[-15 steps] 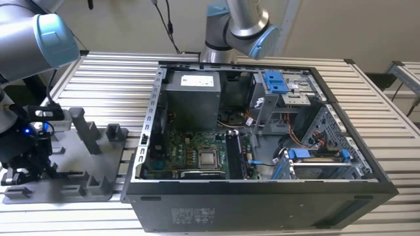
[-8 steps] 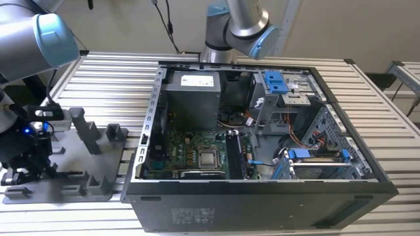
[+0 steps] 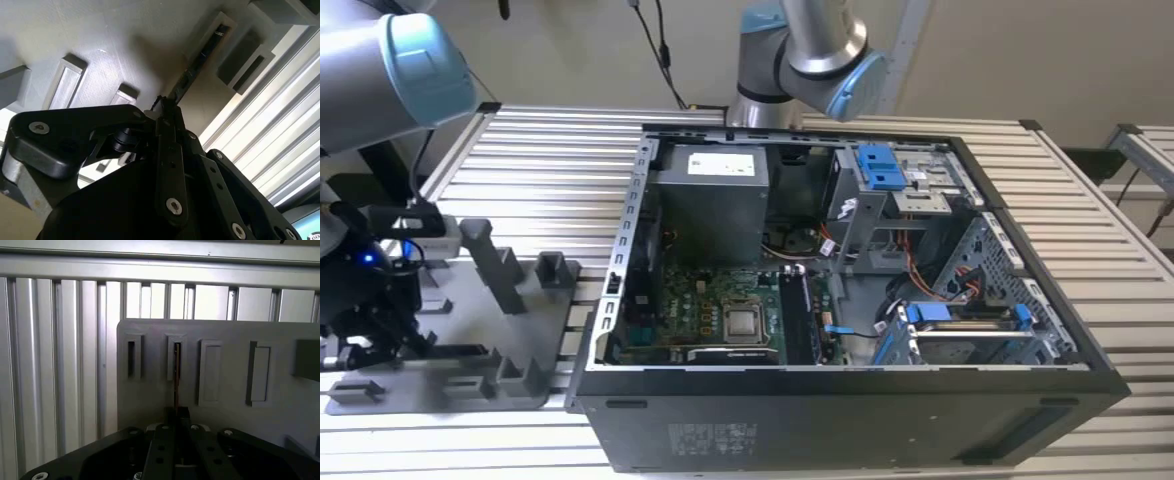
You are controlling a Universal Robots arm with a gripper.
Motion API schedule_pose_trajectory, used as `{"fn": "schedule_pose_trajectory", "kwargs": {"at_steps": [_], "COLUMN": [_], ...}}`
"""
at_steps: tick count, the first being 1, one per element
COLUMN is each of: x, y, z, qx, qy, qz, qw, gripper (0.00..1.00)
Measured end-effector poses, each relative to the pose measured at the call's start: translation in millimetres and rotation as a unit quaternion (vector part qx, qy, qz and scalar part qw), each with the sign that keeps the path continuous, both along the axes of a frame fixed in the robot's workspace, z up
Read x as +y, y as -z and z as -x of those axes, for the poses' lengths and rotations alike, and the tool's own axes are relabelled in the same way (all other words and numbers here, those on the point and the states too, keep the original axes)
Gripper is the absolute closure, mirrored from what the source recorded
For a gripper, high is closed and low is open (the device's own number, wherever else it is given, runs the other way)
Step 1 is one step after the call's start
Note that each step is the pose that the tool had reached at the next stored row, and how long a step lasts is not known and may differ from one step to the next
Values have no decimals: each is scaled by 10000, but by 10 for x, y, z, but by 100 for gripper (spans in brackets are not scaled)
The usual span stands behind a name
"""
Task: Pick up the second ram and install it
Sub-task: 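Pick up the second ram and move it above second insertion slot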
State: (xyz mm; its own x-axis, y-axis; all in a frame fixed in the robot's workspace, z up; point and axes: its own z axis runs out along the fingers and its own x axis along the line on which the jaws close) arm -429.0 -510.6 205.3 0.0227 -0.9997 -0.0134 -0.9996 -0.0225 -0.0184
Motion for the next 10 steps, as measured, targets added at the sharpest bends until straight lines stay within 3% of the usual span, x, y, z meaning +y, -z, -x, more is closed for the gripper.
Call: {"fn": "schedule_pose_trajectory", "kwargs": {"at_steps": [10], "x": [0], "y": [-107], "z": [0], "qx": [0], "qy": [0], "qz": [0], "qw": [10000], "gripper": [86]}}
